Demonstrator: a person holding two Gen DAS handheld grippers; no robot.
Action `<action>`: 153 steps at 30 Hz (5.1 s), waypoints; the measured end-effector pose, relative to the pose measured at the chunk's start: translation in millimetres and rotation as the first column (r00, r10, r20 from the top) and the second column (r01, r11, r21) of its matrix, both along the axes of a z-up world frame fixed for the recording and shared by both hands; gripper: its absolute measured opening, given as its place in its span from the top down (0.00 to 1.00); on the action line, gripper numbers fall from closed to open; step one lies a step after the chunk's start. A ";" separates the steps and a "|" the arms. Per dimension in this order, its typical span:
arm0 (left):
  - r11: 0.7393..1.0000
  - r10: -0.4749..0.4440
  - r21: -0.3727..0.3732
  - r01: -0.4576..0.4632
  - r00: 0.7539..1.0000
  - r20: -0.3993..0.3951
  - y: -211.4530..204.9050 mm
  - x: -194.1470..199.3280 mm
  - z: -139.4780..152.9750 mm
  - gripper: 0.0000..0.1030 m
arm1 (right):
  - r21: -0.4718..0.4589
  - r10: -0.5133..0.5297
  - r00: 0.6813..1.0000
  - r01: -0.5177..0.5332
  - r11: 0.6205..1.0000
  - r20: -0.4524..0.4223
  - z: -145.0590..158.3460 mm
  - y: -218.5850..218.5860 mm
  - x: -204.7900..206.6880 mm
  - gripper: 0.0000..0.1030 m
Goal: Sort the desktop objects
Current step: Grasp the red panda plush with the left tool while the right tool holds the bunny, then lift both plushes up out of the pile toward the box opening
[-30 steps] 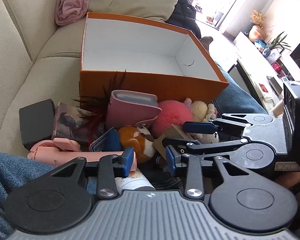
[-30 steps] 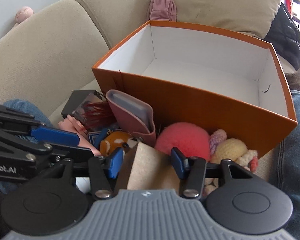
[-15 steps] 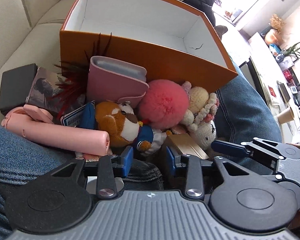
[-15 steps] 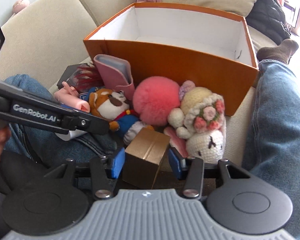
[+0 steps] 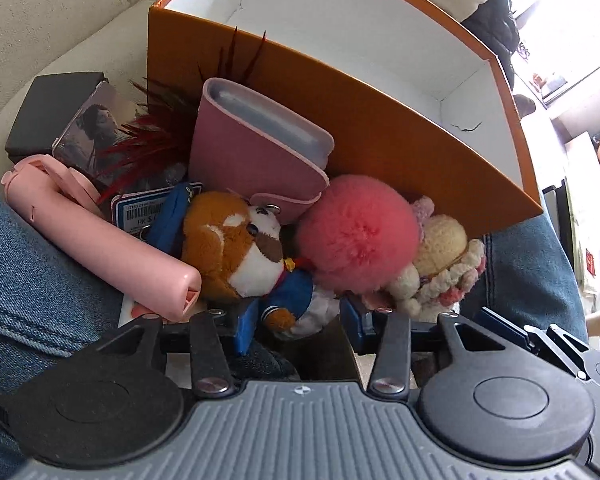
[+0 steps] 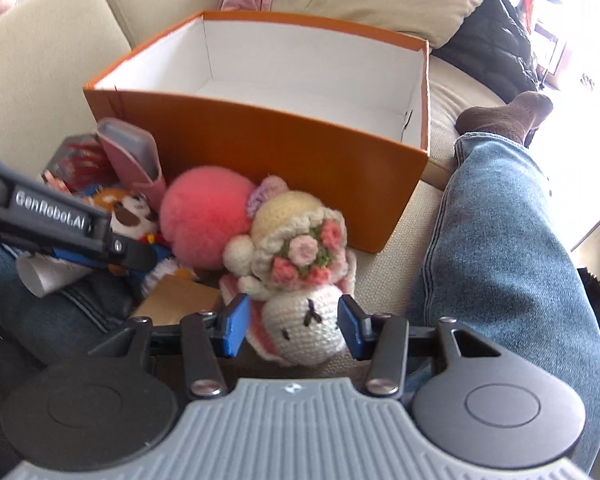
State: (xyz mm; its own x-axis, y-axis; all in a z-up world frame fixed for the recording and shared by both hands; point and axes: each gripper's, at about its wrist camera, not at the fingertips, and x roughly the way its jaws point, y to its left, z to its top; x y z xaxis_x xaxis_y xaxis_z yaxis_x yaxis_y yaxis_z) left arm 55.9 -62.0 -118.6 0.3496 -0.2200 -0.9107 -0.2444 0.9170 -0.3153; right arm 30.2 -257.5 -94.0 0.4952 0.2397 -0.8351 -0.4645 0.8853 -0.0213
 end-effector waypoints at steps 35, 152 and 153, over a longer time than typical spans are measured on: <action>0.981 -0.191 0.015 0.193 0.952 0.241 15.6 -37.5 39.0 0.88 | 0.118 0.019 0.998 -0.026 0.993 0.057 49.0 -20.1 2.2 0.53; 0.984 -0.172 0.101 0.146 0.922 0.345 120.6 -62.0 138.7 0.50 | 0.311 0.042 0.990 -0.082 0.947 0.132 88.0 45.2 -2.5 0.55; 0.983 -0.179 0.101 0.152 0.918 0.353 120.3 -60.7 142.2 0.50 | 0.315 0.042 0.989 -0.085 0.945 0.141 91.9 45.0 -1.3 0.55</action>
